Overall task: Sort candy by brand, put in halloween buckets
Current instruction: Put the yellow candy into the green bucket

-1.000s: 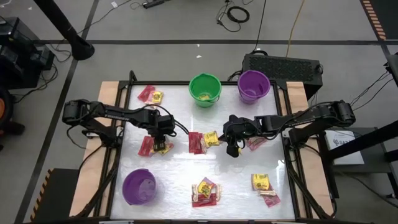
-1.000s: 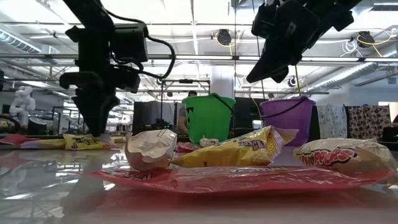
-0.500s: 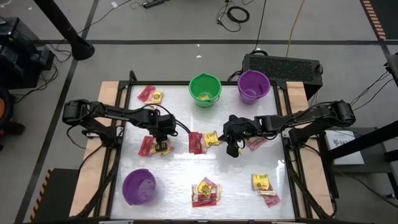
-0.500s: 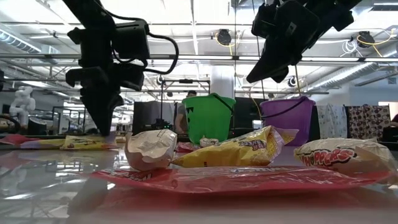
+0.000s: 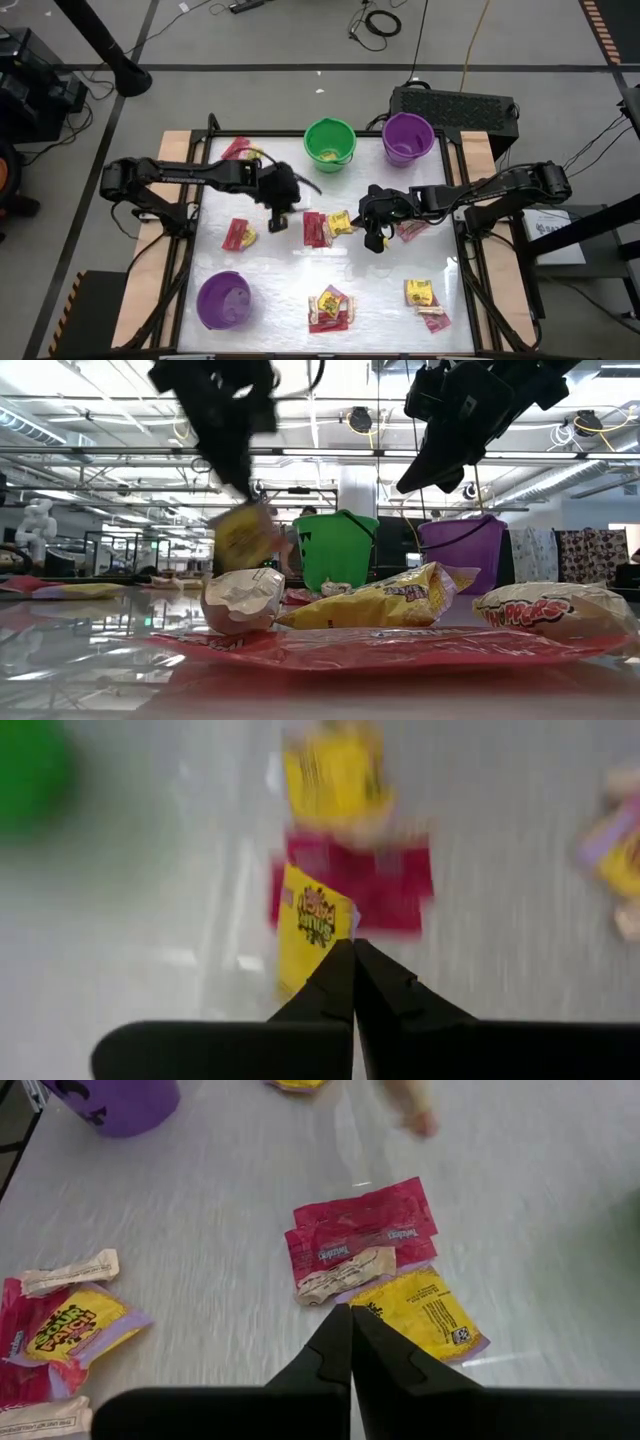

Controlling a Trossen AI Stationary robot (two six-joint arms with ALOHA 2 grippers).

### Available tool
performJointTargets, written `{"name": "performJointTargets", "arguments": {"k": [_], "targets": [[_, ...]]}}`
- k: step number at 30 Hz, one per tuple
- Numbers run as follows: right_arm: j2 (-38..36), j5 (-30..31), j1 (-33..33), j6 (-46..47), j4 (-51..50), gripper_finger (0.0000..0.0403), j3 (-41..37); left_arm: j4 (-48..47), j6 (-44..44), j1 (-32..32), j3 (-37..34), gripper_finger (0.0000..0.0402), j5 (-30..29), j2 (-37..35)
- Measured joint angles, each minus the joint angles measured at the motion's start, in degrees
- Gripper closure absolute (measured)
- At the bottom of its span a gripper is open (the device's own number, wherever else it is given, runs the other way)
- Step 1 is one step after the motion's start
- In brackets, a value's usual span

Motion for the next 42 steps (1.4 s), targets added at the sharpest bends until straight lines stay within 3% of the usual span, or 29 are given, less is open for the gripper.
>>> {"name": "performJointTargets", "arguments": {"k": [6, 11, 23, 27, 30, 38, 42], "targets": [[0.0, 0.0, 0.0, 0.1, 0.0, 0.0403, 0.0, 3.2, 8.4, 2.8, 11.6, 0.0400, -9.2, -0.1], [0.0, 0.0, 0.0, 0.1, 0.0, 0.0403, 0.0, 11.7, 18.2, 6.7, 14.6, 0.0401, -19.9, -0.1], [0.0, 0.0, 0.0, -0.1, 0.0, 0.0403, 0.0, 18.1, 19.6, 15.9, 14.6, 0.0401, -12.5, 9.5], [0.0, 0.0, 0.0, -0.1, -0.1, 0.0403, 0.0, 20.4, 19.6, 15.9, 14.6, 0.0395, -14.9, 13.5], [0.0, 0.0, 0.0, 0.0, -0.1, 0.0403, 0.0, 21.6, 19.6, 15.9, 14.5, 0.0370, -19.1, 14.8], [0.0, 0.0, 0.0, -0.1, -0.1, 0.0403, 0.0, 21.1, 19.5, 15.7, 14.5, 0.0278, -19.6, 13.2], [0.0, 0.0, 0.0, -0.1, -0.3, 0.0403, 0.0, 12.2, 18.0, 14.9, 16.7, 0.0251, -19.8, 9.5]]}}
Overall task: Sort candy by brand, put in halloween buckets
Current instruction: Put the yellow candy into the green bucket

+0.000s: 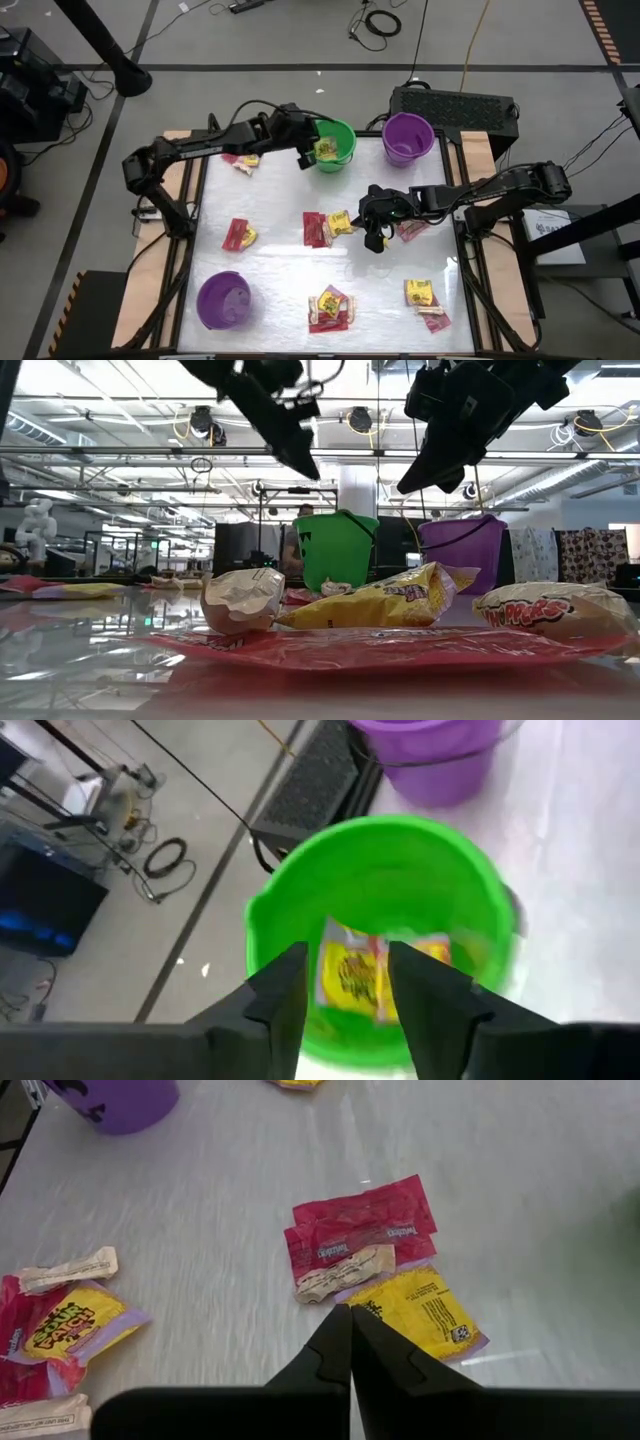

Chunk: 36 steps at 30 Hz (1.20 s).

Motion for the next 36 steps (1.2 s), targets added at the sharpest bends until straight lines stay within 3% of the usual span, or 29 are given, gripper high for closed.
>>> {"name": "performJointTargets", "arguments": {"k": [6, 13, 17, 21, 27, 32, 36], "targets": [[0.0, 0.0, 0.0, -0.2, -0.1, 0.0403, 0.0, -15.1, -3.6, 0.8, 1.1, 0.0249, 0.2, -7.6], [0.0, 0.2, -0.2, -0.2, 0.0, 0.0403, 0.0, -35.3, -9.0, -0.1, 1.1, 0.0249, 12.8, -11.5], [0.0, 2.0, -0.3, -0.5, 0.0, 0.0403, 0.0, -45.4, -9.0, -2.1, 0.1, 0.0249, 12.2, -11.4], [0.0, 4.7, -0.3, -0.5, 0.4, 0.0403, 0.0, -43.4, -8.4, -1.6, -5.3, 0.0249, 6.1, -11.3], [0.0, 4.5, -0.2, 1.6, 0.5, 0.0403, 0.0, -32.3, -6.2, 8.9, -14.0, 0.0249, 6.9, -7.4], [0.0, 4.2, -0.1, 5.9, 0.5, 0.0403, 0.0, -30.1, -7.2, 17.4, -14.2, 0.0250, 6.6, 1.3], [0.0, 4.0, -0.1, 7.9, 0.4, 0.0403, 0.0, -30.2, -5.6, 19.8, -14.1, 0.0250, 3.6, 6.9]]}}
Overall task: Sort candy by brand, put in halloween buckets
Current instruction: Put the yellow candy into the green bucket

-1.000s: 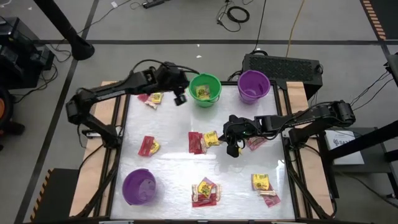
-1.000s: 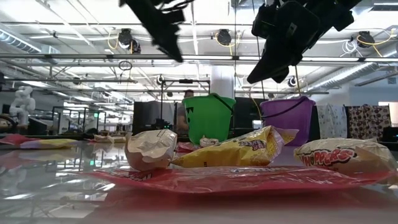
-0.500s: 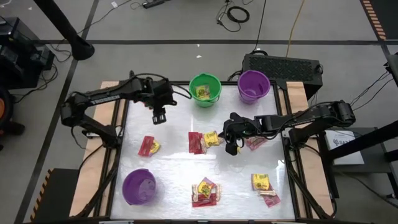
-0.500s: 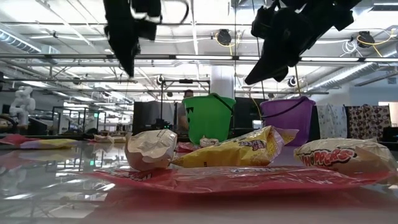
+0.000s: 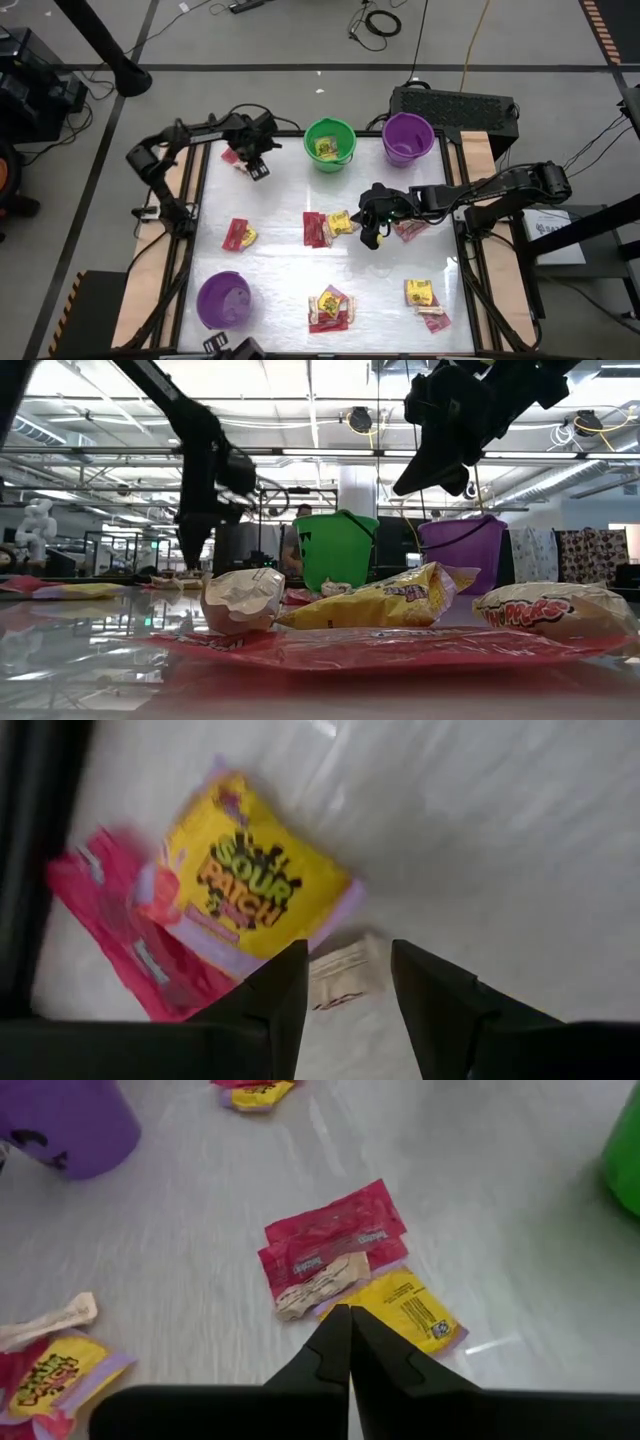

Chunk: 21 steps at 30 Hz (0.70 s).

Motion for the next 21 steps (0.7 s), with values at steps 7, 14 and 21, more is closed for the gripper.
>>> {"name": "performJointTargets", "arguments": {"k": [7, 14, 21], "targets": [[0.0, -1.4, 0.0, 0.9, -0.1, 0.0403, 0.0, 1.9, 1.2, 0.2, 0.0, 0.0250, -2.4, 5.9], [0.0, -1.4, 0.0, 1.1, 0.0, 0.0403, 0.0, 4.0, 2.0, 0.1, 0.1, 0.0250, -3.1, 7.1], [0.0, -1.3, 0.0, 1.1, 0.0, 0.0403, 0.0, 6.5, 6.2, 0.2, 0.1, 0.0297, -3.0, 7.2]]}}
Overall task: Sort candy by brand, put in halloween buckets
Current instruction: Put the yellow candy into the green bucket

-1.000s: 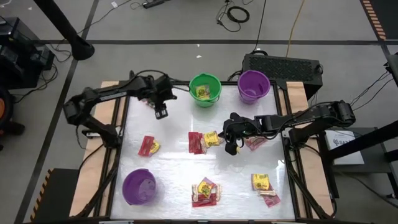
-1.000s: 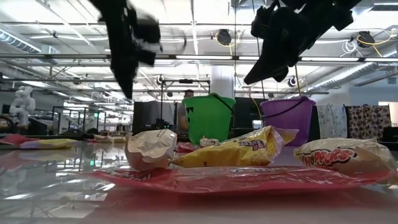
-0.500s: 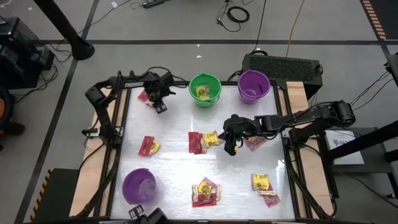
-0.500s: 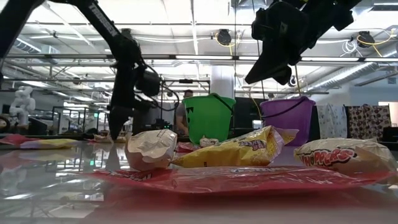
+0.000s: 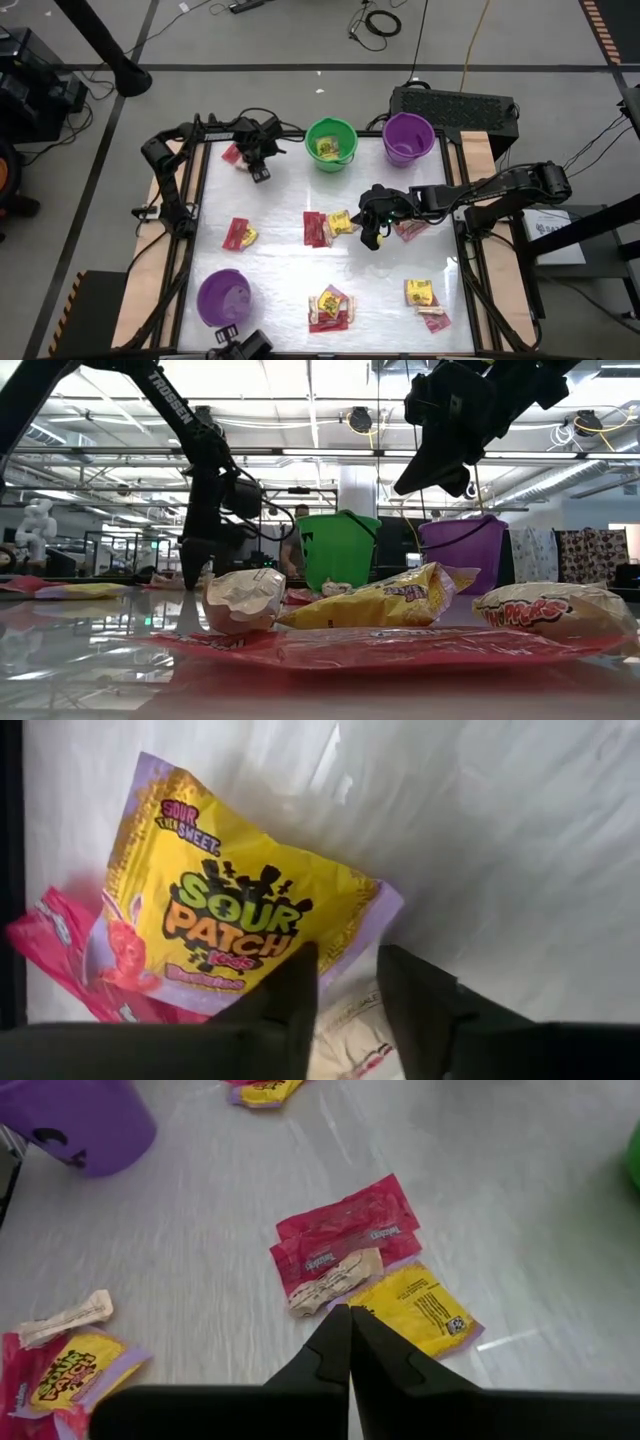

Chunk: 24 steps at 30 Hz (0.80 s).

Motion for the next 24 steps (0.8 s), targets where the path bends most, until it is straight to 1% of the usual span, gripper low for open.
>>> {"name": "performJointTargets", "arguments": {"k": [4, 5, 9, 12, 17, 19, 22, 24], "targets": [[0.0, 0.2, 0.0, -0.1, 0.0, 0.0403, 0.0, 1.9, -0.1, 0.0, 0.0, 0.0376, 1.3, 0.1], [0.0, 0.2, 0.0, -0.1, 0.0, 0.0403, 0.0, 2.1, -0.4, 0.0, 0.0, 0.0388, 1.6, 0.1], [0.0, 0.2, 0.0, -0.1, 0.0, 0.0403, 0.0, 1.7, -0.5, -0.2, 0.0, 0.0397, 2.4, -0.4], [0.0, 0.2, 0.0, -0.2, 0.0, 0.0403, 0.0, 0.4, -0.5, -0.8, -0.1, 0.0398, 3.7, -2.2], [0.0, 0.3, 0.0, -0.2, 0.0, 0.0403, 0.0, 0.8, -3.0, -2.7, -0.1, 0.0399, 8.1, -9.0], [0.0, 0.3, 0.0, -0.4, 0.0, 0.0403, 0.0, 2.3, -4.5, -3.9, -0.1, 0.0400, 9.8, -12.3], [0.0, 0.3, 0.0, -1.2, 0.0, 0.0403, 0.0, 4.3, -7.1, -6.1, -0.1, 0.0400, 15.0, -16.5], [0.0, 0.3, 0.0, -1.3, 0.0, 0.0403, 0.0, 6.6, -8.5, -7.8, -0.1, 0.0400, 16.1, -18.7]]}}
